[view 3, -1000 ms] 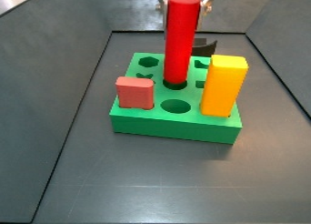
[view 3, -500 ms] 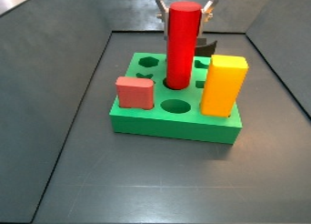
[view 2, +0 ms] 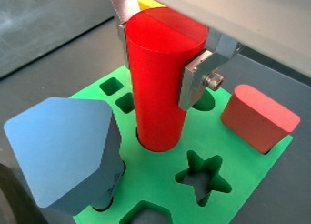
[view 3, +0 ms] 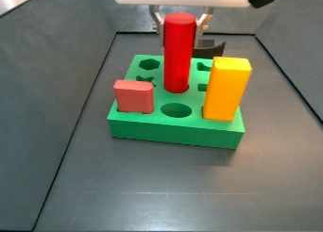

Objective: Pick up the round object. Move up. Move to above the board. Insert the round object.
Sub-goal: Insert the round object.

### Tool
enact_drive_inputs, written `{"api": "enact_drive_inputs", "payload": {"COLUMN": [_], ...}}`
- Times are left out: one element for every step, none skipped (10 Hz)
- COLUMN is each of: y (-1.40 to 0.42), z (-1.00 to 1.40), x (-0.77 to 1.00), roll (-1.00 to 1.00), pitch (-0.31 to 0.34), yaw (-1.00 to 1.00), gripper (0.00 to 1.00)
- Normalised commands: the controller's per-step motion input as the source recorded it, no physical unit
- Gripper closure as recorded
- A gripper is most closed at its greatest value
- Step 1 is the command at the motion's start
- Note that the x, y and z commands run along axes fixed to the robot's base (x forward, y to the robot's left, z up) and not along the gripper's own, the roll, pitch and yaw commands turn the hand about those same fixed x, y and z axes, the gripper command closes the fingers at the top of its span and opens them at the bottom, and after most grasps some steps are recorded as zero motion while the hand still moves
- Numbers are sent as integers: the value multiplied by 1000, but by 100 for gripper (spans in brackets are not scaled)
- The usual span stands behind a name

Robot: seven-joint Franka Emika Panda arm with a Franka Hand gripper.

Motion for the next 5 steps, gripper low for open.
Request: {"api": "enact_drive_inputs", "payload": {"y": [-11,0,0,0,0], "z": [-471,-469,-297,-137,-94], "x": [40,51,0,0,-34], "roll": [0,0,-84,-77,0], "pitch": [-44,-61,-100,-140,-136], "yaw": [0,0,0,0,0], "gripper": [100,100,100,100,100]}}
